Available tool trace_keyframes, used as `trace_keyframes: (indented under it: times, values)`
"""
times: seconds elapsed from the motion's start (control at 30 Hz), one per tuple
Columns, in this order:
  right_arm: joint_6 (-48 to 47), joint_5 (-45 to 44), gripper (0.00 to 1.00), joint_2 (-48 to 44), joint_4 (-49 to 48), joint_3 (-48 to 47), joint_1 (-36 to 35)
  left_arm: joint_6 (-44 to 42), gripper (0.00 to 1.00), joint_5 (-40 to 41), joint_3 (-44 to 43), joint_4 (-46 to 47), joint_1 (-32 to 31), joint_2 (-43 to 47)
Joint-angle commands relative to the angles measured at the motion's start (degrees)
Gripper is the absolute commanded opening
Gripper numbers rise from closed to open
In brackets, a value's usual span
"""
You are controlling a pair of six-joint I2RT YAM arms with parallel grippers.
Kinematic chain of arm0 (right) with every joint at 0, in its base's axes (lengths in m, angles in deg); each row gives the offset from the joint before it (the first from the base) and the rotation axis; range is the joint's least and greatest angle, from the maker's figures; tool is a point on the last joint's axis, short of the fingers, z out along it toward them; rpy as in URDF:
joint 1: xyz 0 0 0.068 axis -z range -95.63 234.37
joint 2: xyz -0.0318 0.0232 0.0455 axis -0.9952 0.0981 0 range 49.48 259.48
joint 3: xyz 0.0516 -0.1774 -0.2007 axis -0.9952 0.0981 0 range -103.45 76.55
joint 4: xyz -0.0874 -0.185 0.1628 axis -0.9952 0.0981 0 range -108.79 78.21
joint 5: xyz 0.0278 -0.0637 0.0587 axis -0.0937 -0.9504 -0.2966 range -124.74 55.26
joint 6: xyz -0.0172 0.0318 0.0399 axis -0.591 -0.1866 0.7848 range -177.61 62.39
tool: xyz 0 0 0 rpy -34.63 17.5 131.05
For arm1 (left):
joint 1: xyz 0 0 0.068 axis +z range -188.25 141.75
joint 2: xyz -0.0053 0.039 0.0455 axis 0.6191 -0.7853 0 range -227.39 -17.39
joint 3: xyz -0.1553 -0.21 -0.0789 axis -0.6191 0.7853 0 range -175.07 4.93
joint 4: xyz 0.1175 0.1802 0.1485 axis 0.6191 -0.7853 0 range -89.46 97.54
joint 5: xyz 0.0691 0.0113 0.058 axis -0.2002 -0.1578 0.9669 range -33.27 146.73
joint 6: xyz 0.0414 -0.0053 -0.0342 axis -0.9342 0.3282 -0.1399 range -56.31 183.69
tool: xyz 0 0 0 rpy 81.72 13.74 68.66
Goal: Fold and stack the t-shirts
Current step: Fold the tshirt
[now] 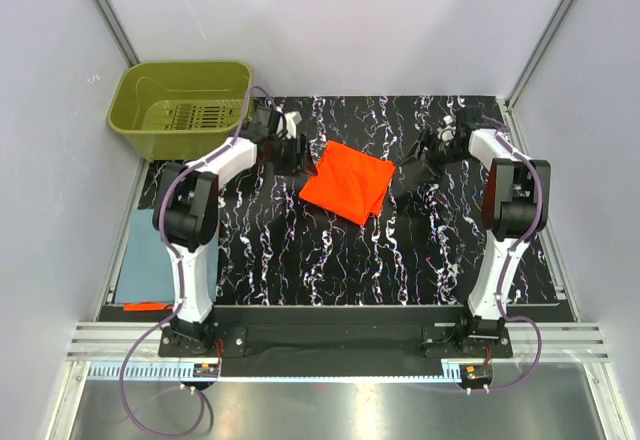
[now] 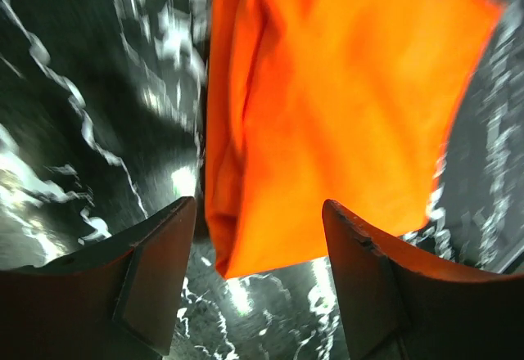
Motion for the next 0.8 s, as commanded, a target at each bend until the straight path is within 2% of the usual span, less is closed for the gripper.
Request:
trace_keyframes:
  times: [0.0,0.1,0.17,0.2,0.27,0.33,0.37,0.43,0.53,0.63,0.77]
  values:
    - [0.6,3.6,0.73,-6.7,-5.1,4.7,0.0,-3.6,0.68,-1.8,2.2,2.6,-1.2,-0.7]
    - [0.2,3.7,0.74,-10.1,-6.1,9.8,-0.1,-4.2,0.65,-2.8,5.7,5.3,-2.3,-1.4]
    - [0.0,3.8,0.74,-12.3,-6.5,13.4,-0.2,-2.4,0.59,-4.3,8.1,8.0,-2.3,-0.7]
    - [-0.1,3.8,0.74,-12.9,-6.6,14.3,-0.2,-1.0,0.58,-4.7,13.0,10.2,-2.4,2.1]
    - [-0.5,3.8,0.74,-14.6,-6.7,17.0,-0.2,5.5,0.58,-6.1,19.3,19.1,-3.1,5.5]
    - [-0.4,4.0,0.74,-15.3,-7.2,19.5,-0.4,12.2,0.57,-7.1,27.0,23.4,-4.4,9.9]
    - [-0.4,4.4,0.74,-15.8,-7.5,20.2,-0.5,14.4,0.57,-7.2,29.4,28.3,-6.6,11.4]
    - [-0.5,4.6,0.74,-16.4,-7.8,21.9,-0.8,18.4,0.57,-6.6,34.8,30.5,-8.9,15.4]
    - [-0.8,4.4,0.74,-17.3,-7.8,22.9,-0.9,18.6,0.63,-3.1,37.2,27.3,-11.2,19.5]
    - [-0.5,2.9,0.73,-17.2,-7.8,21.6,-1.0,13.3,0.67,-0.5,34.3,15.9,-9.6,23.0]
    - [1.3,-0.5,0.65,-14.0,-8.0,16.3,-2.0,10.0,0.66,-0.6,28.0,11.9,-3.9,21.2]
